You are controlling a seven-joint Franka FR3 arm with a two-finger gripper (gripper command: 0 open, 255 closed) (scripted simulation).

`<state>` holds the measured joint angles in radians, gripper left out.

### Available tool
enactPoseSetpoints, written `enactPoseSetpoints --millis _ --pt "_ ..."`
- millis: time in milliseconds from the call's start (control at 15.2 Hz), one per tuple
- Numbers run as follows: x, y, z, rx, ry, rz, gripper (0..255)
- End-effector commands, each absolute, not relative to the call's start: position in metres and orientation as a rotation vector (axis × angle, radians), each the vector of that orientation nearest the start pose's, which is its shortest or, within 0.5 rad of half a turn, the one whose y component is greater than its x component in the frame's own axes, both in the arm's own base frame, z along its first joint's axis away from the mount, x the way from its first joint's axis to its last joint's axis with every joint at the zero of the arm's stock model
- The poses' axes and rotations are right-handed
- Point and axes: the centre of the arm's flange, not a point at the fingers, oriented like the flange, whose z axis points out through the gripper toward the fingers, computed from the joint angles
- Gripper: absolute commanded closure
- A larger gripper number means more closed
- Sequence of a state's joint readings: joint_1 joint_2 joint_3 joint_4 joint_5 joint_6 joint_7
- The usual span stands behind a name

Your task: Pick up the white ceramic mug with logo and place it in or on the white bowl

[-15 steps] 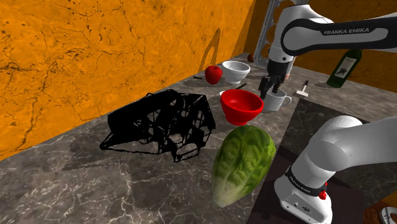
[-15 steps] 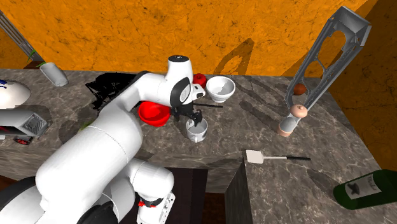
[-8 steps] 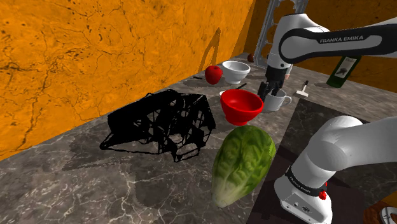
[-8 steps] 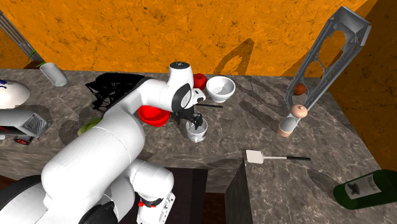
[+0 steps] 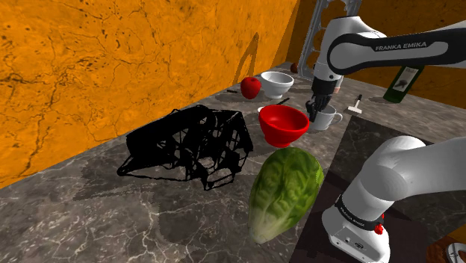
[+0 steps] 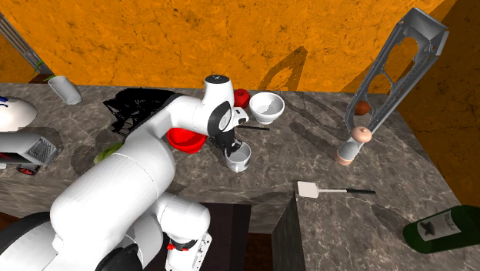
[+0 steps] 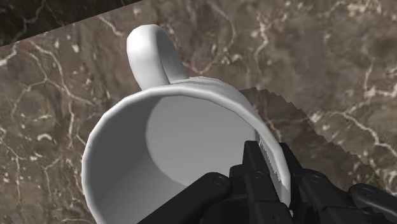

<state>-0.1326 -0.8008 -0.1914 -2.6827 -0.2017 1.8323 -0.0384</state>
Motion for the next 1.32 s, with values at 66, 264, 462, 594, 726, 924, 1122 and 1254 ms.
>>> enactPoseSetpoints --millis 66,264,462,594,726,924,1122,1254 --pt "0.286 -0.113 0.457 -3.176 0.265 0.100 255" --pt "0.286 -0.113 0.457 -3.176 0.265 0.100 255" --pt "0.286 -0.113 0.468 -3.176 0.265 0.100 255" --pt "0.286 -0.113 0.478 -3.176 0.265 0.100 255" --pt "0.286 -0.113 0.489 -3.176 0.265 0.100 255" --pt "0.286 -0.113 0.505 -3.176 0.265 0.100 255" --pt "0.286 -0.113 0.521 -3.176 0.265 0.100 255" --pt "0.286 -0.113 0.531 -3.176 0.265 0.100 255"
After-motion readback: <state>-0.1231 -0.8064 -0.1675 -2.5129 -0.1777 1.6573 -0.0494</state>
